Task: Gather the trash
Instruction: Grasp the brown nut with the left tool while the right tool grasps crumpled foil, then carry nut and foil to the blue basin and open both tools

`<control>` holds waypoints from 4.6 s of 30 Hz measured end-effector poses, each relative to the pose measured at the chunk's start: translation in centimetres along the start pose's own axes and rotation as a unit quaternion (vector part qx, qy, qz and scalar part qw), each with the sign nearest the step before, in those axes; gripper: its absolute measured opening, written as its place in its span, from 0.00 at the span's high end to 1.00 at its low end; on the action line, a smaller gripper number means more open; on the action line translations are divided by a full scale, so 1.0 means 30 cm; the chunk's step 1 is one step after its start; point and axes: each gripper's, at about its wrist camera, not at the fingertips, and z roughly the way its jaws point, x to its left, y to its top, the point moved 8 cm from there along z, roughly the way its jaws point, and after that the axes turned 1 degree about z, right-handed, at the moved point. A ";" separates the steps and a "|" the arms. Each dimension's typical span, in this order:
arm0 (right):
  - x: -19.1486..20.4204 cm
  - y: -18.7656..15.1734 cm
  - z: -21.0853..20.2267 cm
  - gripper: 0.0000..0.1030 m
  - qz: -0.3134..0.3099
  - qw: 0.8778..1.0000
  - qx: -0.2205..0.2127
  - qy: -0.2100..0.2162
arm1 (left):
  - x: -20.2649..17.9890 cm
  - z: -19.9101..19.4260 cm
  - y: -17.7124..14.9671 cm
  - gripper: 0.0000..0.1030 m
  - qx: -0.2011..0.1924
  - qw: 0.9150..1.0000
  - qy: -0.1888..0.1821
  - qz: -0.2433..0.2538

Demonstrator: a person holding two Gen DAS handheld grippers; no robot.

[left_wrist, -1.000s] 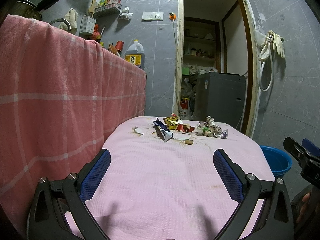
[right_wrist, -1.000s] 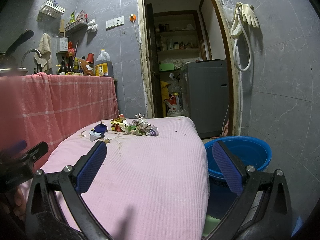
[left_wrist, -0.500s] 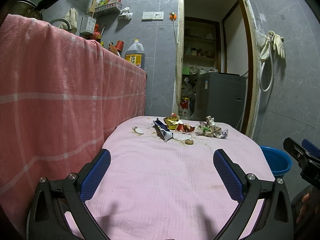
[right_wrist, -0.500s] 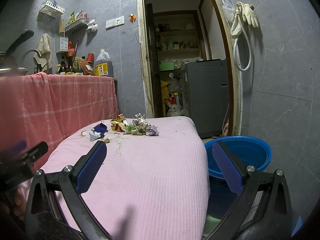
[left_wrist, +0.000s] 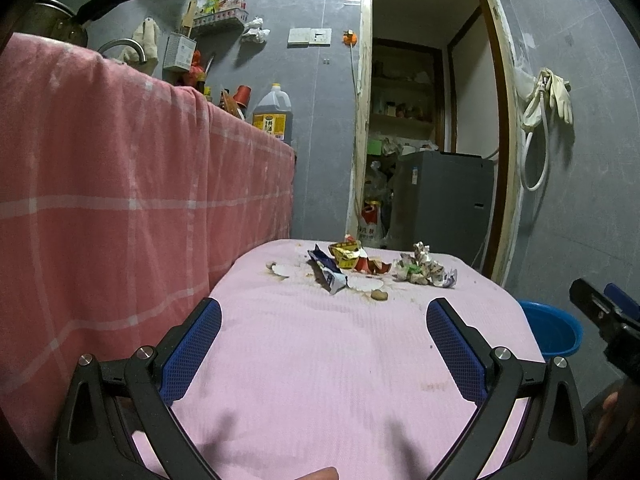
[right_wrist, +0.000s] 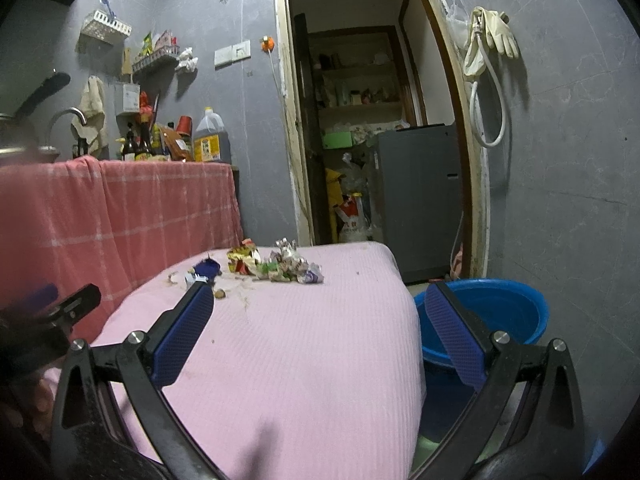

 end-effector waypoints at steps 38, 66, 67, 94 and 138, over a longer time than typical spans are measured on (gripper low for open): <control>-0.024 0.182 0.593 0.00 -0.024 0.995 0.060 0.082 | -0.082 0.462 0.145 0.02 0.086 0.995 -0.048 0.016; 0.059 -0.131 0.812 0.45 -0.058 0.945 0.294 0.129 | -0.160 0.617 -0.079 0.73 0.299 0.940 -0.167 -0.007; 0.059 -0.130 0.818 0.45 -0.059 0.946 0.294 0.127 | -0.157 0.623 -0.078 0.73 0.301 0.939 -0.168 -0.010; -0.010 -0.068 0.705 0.75 -0.017 0.961 0.241 0.137 | -0.239 0.540 -0.001 0.87 0.218 0.964 -0.153 0.015; -0.828 0.015 0.498 0.73 0.184 0.961 0.173 -0.110 | -1.069 0.839 -0.019 0.86 0.316 0.894 -0.316 0.039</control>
